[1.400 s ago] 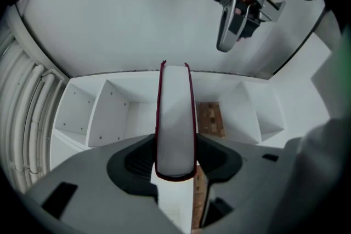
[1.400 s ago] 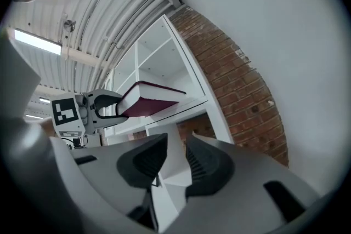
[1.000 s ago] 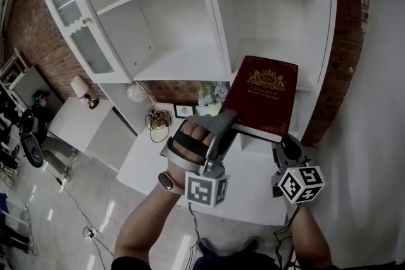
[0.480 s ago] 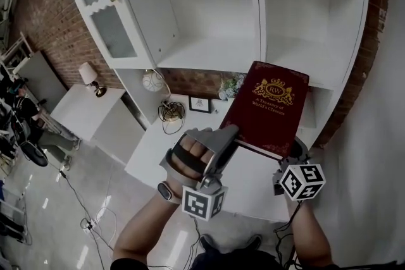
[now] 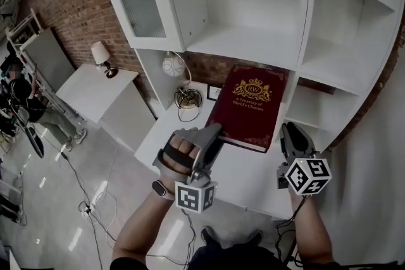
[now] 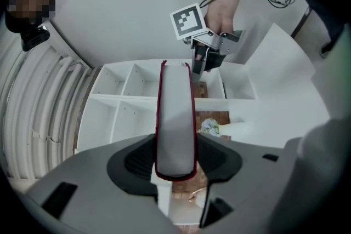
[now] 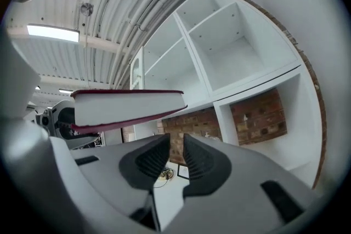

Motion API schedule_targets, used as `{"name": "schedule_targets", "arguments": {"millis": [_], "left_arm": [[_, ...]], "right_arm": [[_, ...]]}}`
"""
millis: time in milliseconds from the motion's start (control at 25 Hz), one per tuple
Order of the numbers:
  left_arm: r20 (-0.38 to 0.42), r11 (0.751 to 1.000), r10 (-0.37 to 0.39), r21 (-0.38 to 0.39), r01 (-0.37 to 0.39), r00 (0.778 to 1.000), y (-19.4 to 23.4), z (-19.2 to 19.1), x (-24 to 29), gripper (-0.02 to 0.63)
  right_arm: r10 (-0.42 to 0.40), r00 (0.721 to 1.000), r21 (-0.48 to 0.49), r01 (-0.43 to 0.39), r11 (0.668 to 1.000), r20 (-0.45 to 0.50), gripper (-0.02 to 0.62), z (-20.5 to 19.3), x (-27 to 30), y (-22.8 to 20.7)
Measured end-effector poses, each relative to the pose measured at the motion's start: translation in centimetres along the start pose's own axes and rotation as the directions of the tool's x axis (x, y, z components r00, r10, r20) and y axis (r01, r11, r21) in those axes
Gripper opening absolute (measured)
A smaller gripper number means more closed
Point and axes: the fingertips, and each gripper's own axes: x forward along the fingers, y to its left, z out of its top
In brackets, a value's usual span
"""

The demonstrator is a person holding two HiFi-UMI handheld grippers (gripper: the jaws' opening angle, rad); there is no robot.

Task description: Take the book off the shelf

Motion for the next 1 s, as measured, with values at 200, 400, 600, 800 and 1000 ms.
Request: {"name": "schedule_targets", "arguments": {"millis": [200, 400, 600, 800, 1000], "left_arm": [[-0.051, 0.998, -0.067, -0.025, 0.065, 0.996, -3.0, -4.4, -0.9, 0.219], [-0.088, 0.990, -0.135, -0.040, 0.132, 0.987, -6.8, -8.3, -1.2, 0.219], [-0.106, 0.976, -0.216, -0.061, 0.210, 0.971, -11.3, -11.2, -0.7, 0.219], [-0.097, 0.953, -0.297, -0.088, 0.289, 0.950, -16.1, -12.7, -0.1, 0.219], [-0.101, 0.920, -0.385, -0.120, 0.373, 0.917, -21.7, -13.5, 0.5, 0.219]], "right_arm": [[0.001, 1.000, 0.009, -0.001, 1.000, -0.028, 0.072, -1.5, 2.0, 1.4], [-0.002, 0.998, 0.014, 0.003, 1.000, -0.060, 0.072, -3.5, 3.4, 2.5], [-0.025, 0.997, 0.014, 0.026, 1.000, -0.077, 0.072, -4.8, 4.4, 2.5], [-0.054, 0.993, 0.005, 0.055, 0.998, -0.105, 0.072, -6.0, 4.5, 2.1], [-0.063, 0.988, -0.004, 0.063, 0.998, -0.138, 0.072, -7.4, 4.7, 1.5]]}}
